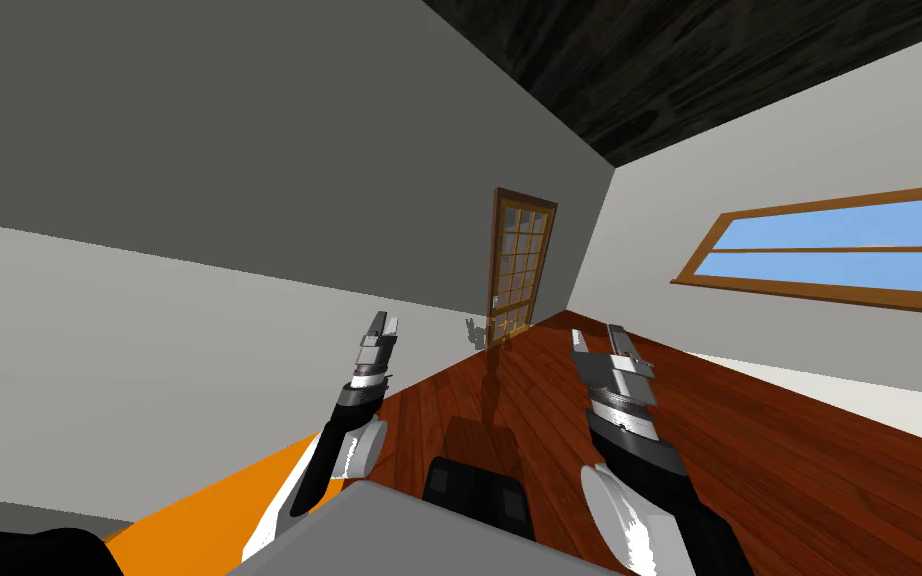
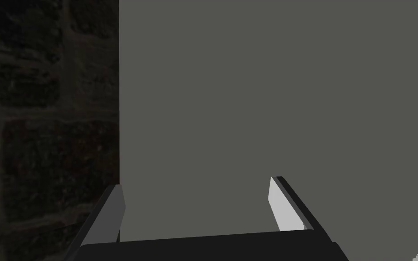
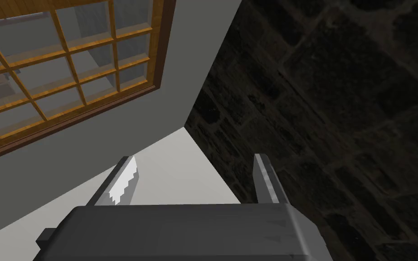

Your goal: Pull the door open

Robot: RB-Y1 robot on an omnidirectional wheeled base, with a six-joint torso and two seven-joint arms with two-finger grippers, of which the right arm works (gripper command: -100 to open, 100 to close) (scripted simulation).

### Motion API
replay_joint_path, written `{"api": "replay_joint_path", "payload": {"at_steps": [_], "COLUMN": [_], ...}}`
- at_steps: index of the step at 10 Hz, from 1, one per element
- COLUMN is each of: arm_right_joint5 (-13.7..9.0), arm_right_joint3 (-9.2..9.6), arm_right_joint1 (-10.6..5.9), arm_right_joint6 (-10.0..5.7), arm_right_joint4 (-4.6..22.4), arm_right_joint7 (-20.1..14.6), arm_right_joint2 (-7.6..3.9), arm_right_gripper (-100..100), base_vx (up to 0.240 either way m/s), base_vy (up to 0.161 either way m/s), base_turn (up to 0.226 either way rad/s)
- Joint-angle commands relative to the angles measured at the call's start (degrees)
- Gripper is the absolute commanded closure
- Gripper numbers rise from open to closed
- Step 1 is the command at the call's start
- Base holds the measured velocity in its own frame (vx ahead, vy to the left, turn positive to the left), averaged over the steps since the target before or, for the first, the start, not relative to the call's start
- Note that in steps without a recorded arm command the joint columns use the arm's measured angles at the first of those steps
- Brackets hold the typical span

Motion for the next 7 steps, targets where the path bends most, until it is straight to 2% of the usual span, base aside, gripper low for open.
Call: {"api": "replay_joint_path", "payload": {"at_steps": [1,7], "arm_right_joint5": [0.5,2.7], "arm_right_joint3": [-0.22,-1.17], "arm_right_joint1": [-0.58,-3.09], "arm_right_joint6": [-0.51,-2.7], "arm_right_joint4": [1.7,9.3], "arm_right_joint7": [1.3,6.8], "arm_right_joint2": [-0.6,-2.57], "arm_right_gripper": [-100,-100], "base_vx": [0.071,0.11], "base_vy": [-0.095,-0.022], "base_turn": [0.085,0.058]}}
